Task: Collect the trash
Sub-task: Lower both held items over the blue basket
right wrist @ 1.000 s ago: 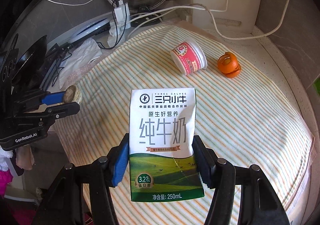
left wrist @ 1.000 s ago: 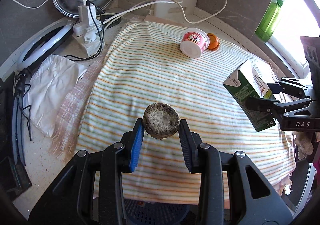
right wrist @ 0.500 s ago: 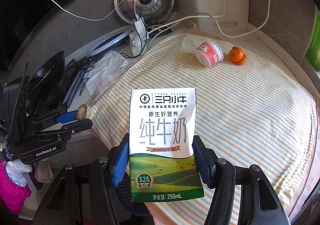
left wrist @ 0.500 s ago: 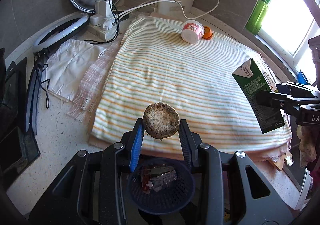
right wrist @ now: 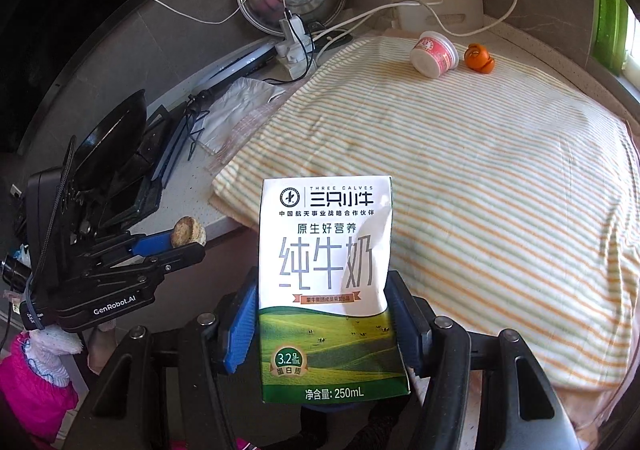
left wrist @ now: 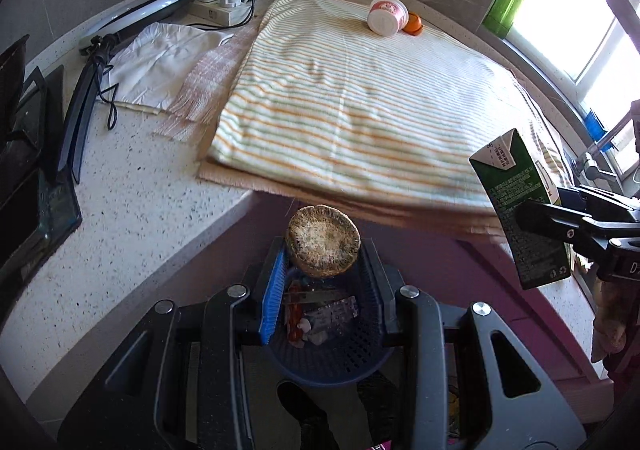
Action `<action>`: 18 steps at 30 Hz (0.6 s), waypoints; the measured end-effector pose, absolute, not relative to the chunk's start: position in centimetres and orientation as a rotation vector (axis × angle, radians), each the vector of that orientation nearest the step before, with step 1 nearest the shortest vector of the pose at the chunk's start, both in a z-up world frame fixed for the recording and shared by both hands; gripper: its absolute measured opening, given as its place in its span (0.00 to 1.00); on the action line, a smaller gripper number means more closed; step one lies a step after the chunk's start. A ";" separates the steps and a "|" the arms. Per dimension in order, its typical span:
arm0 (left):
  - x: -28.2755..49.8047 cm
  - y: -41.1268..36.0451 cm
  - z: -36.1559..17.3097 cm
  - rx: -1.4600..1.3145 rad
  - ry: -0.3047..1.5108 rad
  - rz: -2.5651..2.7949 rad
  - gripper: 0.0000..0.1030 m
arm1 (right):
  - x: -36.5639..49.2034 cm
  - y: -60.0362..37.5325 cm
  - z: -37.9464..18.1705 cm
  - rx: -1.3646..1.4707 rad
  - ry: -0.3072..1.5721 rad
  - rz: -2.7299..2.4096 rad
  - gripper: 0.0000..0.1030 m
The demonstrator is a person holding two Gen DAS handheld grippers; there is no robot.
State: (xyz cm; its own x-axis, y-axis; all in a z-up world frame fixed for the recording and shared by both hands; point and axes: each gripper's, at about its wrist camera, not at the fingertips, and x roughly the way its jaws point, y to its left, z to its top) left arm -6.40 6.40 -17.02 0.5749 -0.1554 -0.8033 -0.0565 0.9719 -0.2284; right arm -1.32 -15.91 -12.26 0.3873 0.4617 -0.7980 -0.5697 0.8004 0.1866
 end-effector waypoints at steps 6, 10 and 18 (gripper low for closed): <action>-8.2 6.2 -19.6 -0.226 1.005 -0.094 0.34 | -4.2 -15.4 -15.1 -0.091 1.020 0.620 0.60; -9.1 6.0 -21.6 -0.240 1.047 -0.110 0.34 | -5.6 -15.1 -17.2 -0.073 1.063 0.601 0.60; -9.7 4.1 -25.9 -0.236 1.133 -0.135 0.34 | -7.4 -15.2 -21.9 -0.125 1.123 0.535 0.60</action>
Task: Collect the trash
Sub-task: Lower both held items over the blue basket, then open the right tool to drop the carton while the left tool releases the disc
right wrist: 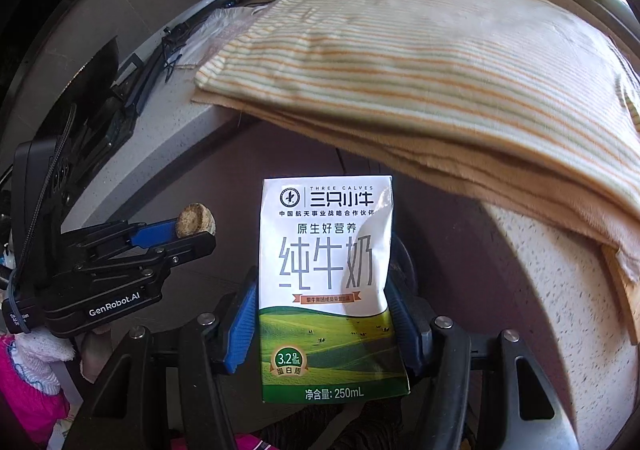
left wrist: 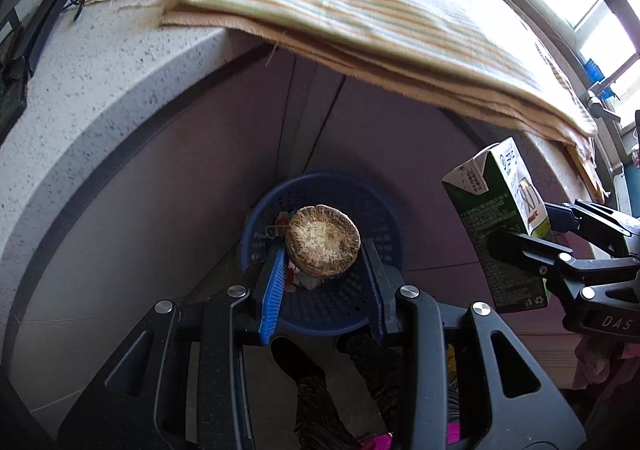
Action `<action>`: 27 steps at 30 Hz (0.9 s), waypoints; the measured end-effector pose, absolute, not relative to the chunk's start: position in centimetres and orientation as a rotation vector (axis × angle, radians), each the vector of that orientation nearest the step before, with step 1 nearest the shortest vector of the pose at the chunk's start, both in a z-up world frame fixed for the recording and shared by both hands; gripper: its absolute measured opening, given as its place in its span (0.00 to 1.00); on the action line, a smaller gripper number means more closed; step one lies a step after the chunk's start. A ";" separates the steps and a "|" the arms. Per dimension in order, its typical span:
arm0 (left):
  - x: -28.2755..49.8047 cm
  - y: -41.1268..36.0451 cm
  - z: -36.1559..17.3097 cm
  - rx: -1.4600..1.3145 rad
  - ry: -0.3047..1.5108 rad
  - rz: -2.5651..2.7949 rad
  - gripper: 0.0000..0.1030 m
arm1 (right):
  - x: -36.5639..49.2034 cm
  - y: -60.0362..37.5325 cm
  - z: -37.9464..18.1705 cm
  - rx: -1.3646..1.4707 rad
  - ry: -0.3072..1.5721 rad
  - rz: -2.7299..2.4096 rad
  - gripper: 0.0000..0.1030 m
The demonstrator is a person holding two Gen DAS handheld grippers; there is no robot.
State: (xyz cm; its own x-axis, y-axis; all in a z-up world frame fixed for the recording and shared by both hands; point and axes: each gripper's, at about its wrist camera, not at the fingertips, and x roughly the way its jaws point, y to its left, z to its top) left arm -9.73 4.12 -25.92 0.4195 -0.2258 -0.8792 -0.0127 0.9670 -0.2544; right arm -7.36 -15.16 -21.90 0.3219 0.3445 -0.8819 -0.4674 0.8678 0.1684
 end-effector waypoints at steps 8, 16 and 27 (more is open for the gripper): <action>-9.8 2.7 -30.4 -0.245 1.221 -0.121 0.34 | -7.3 -15.9 -27.3 -0.126 1.210 0.475 0.60; -9.0 2.3 -34.1 -0.266 1.294 -0.098 0.34 | -6.7 -15.9 -30.6 -0.145 1.254 0.454 0.60; -7.4 1.9 -35.6 -0.225 1.307 -0.086 0.34 | -5.1 -15.8 -31.9 -0.143 1.259 0.431 0.61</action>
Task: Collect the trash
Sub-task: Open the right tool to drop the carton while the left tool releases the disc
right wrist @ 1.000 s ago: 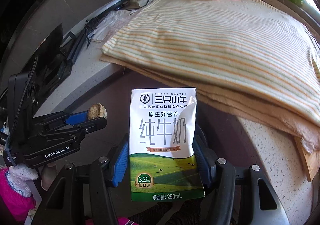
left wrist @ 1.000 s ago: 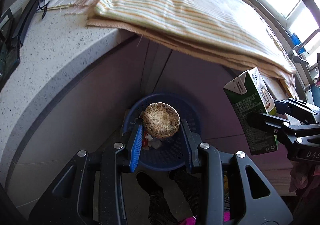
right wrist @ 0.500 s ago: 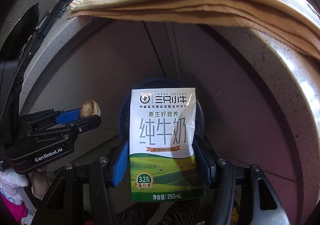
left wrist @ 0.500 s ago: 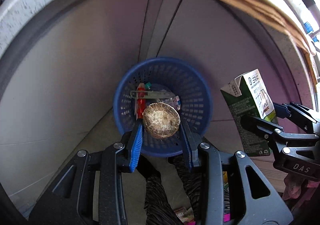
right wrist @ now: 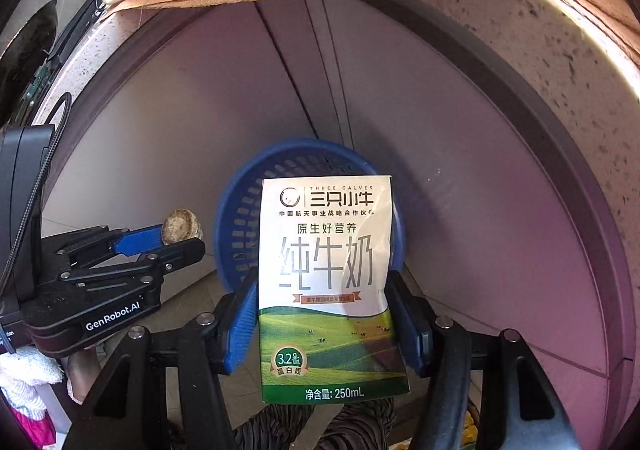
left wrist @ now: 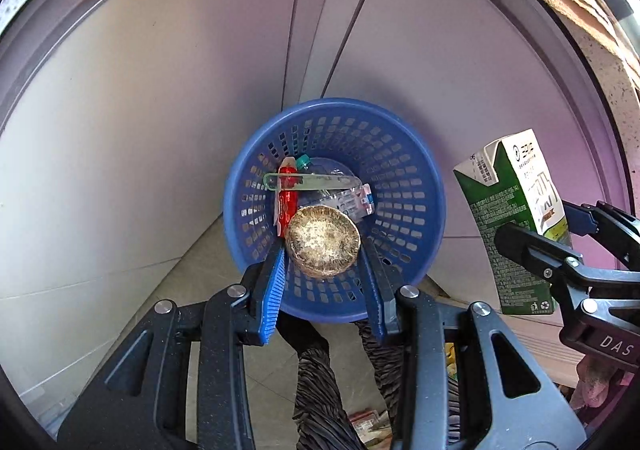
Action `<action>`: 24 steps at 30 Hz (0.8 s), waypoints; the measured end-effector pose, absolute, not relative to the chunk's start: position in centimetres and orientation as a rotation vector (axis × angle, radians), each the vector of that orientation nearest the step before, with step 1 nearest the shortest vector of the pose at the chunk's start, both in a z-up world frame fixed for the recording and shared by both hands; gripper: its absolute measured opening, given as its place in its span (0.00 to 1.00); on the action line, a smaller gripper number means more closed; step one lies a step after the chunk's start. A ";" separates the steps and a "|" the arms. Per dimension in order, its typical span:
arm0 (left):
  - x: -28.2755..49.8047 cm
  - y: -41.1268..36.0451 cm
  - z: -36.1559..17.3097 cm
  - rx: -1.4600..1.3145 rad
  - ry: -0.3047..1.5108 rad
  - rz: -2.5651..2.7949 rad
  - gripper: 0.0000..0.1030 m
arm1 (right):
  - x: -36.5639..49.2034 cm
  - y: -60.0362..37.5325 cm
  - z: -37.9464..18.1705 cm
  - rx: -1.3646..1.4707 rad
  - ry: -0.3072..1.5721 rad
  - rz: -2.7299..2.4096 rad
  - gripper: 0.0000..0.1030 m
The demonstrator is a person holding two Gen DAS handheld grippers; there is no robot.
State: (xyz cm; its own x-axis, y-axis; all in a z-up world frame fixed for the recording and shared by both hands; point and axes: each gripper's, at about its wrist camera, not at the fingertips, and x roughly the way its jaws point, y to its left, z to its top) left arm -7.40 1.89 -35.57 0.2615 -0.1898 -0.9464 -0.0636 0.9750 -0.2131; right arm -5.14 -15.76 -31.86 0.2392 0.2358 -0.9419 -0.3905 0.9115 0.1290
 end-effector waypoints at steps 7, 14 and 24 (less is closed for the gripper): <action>-6.7 2.2 -35.1 -0.207 1.290 -0.066 0.35 | -4.8 -15.5 -31.3 -0.144 1.244 0.427 0.61; -6.2 2.6 -34.3 -0.192 1.268 -0.053 0.53 | -6.7 -16.0 -31.0 -0.160 1.223 0.414 0.65; -5.9 3.7 -33.3 -0.187 1.237 -0.032 0.59 | -6.0 -16.2 -29.6 -0.171 1.210 0.387 0.78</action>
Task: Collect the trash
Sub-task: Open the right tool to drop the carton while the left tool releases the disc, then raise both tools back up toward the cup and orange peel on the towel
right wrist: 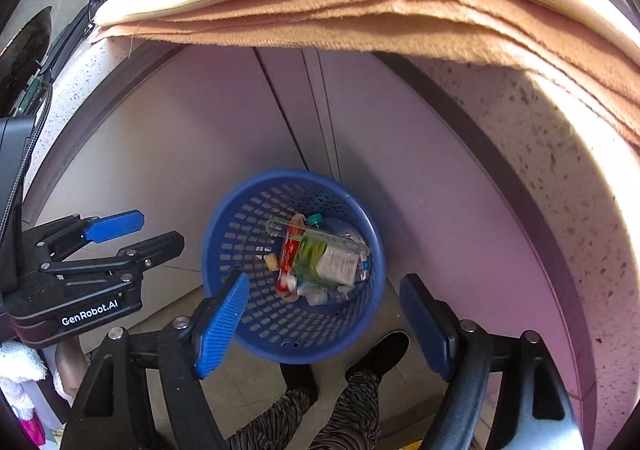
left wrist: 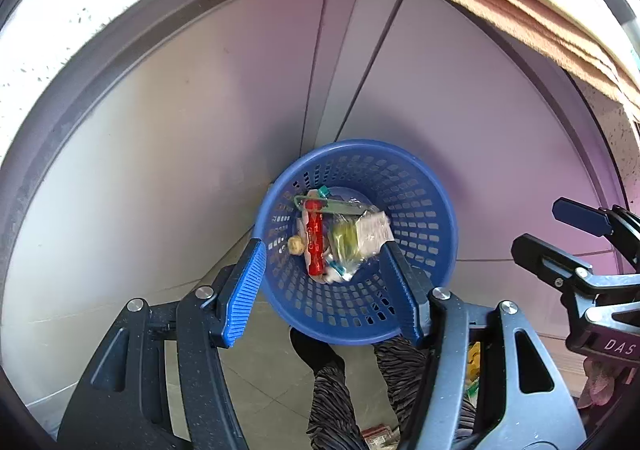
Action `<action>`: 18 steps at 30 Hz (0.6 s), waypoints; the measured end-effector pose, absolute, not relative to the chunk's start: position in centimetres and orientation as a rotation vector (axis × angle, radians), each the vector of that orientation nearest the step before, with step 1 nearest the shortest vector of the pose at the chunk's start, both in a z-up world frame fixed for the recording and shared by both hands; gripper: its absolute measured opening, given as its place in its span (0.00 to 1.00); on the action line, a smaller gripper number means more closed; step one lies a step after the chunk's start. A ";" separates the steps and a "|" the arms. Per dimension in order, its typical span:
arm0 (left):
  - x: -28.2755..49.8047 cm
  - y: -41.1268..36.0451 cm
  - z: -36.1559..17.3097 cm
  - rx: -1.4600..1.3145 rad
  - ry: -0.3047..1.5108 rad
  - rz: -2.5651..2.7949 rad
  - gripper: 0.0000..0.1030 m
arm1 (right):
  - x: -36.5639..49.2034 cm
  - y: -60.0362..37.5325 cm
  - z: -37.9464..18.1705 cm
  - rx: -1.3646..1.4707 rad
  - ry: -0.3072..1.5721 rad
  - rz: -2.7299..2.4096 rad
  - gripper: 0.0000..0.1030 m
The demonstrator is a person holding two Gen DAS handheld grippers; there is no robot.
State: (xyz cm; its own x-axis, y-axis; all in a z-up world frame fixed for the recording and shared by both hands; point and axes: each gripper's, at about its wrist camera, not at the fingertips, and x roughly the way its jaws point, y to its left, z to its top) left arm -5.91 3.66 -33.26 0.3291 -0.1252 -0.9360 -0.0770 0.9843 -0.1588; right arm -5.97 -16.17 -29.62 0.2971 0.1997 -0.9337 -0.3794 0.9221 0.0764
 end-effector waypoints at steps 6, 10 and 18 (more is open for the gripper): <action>-6.1 4.0 -31.8 -0.185 1.220 -0.023 0.59 | -5.0 -15.5 -29.1 -0.167 1.203 0.391 0.80; -6.4 4.7 -30.3 -0.180 1.198 -0.020 0.59 | -4.9 -15.3 -27.9 -0.168 1.193 0.402 0.80; -7.0 5.1 -26.7 -0.153 1.128 -0.022 0.59 | -5.1 -15.1 -23.9 -0.148 1.146 0.424 0.81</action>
State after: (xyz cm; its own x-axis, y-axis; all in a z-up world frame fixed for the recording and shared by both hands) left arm -6.95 5.06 -26.67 0.4294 -0.0949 -0.8981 -0.0601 0.9893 -0.1333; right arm -5.08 -15.13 -23.85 0.3431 0.2500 -0.9054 -0.3997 0.9112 0.1001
